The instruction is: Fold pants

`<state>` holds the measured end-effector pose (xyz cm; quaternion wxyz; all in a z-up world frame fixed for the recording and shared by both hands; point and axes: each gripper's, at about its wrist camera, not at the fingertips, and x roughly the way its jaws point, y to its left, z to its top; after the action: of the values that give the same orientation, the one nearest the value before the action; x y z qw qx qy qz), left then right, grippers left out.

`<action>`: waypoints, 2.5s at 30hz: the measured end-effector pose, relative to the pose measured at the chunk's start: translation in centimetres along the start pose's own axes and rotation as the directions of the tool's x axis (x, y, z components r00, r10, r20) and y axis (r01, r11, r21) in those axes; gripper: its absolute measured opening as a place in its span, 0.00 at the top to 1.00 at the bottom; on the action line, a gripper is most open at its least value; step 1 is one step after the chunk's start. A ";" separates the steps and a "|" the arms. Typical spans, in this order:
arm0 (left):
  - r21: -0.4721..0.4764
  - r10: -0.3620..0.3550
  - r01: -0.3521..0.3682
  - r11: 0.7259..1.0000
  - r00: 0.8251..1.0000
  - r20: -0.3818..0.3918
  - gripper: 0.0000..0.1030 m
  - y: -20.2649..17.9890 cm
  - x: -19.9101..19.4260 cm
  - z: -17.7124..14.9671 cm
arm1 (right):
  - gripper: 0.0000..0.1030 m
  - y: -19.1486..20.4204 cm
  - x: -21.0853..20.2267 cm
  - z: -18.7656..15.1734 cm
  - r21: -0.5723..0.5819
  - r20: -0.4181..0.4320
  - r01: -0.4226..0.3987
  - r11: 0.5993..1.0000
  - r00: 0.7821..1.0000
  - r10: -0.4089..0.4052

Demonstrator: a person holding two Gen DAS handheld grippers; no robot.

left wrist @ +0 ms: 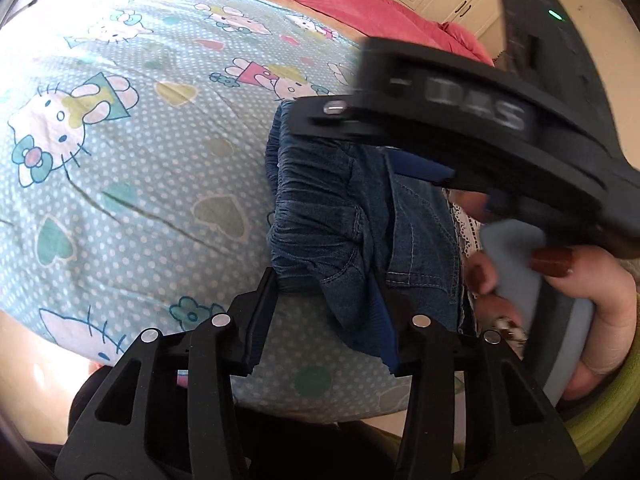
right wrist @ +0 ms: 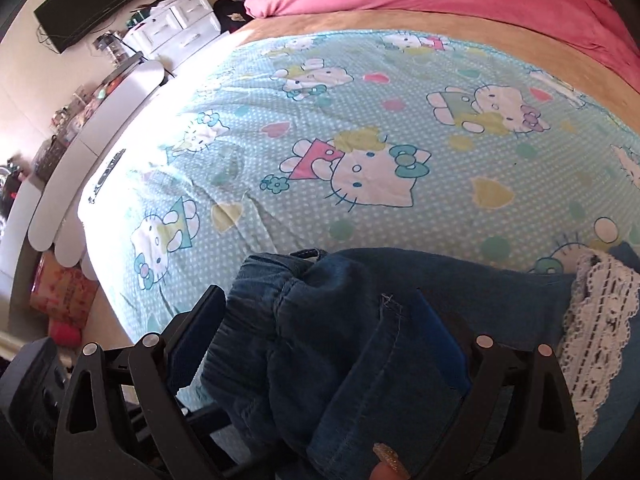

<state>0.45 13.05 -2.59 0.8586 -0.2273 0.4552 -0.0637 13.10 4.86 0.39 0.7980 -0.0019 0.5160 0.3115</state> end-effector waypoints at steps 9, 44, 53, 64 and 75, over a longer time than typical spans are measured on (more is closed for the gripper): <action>0.017 0.004 -0.004 1.000 1.000 0.010 0.68 -1.2 1.1 0.8 | 0.72 -0.8 0.3 0.0 -0.017 0.025 -0.057 0.998 0.998 0.058; 0.315 -0.115 0.131 0.940 0.991 -0.069 0.64 -16.5 4.8 2.6 | 0.08 -22.4 -17.2 -11.1 0.329 0.243 -0.060 0.943 0.970 -0.024; 0.428 0.027 0.012 0.904 0.996 -0.084 0.65 -17.0 7.2 -1.4 | 0.60 -19.5 -14.8 -9.3 0.213 0.227 -0.146 0.966 0.969 0.096; 0.435 0.029 0.015 0.900 0.995 -0.094 0.63 -16.4 6.4 -2.0 | 0.36 -23.1 -14.2 -11.3 0.320 0.183 -0.059 0.946 0.983 -0.001; 0.446 0.015 0.008 0.895 0.999 -0.048 0.35 -16.7 3.6 -2.2 | 0.23 -22.1 -19.6 -12.4 0.325 0.251 0.051 0.944 0.958 -0.138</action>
<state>2.38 -3.60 1.16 0.8762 -0.0220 0.4502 -0.1705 8.57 -26.68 3.76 0.8651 0.1428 0.4445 0.1835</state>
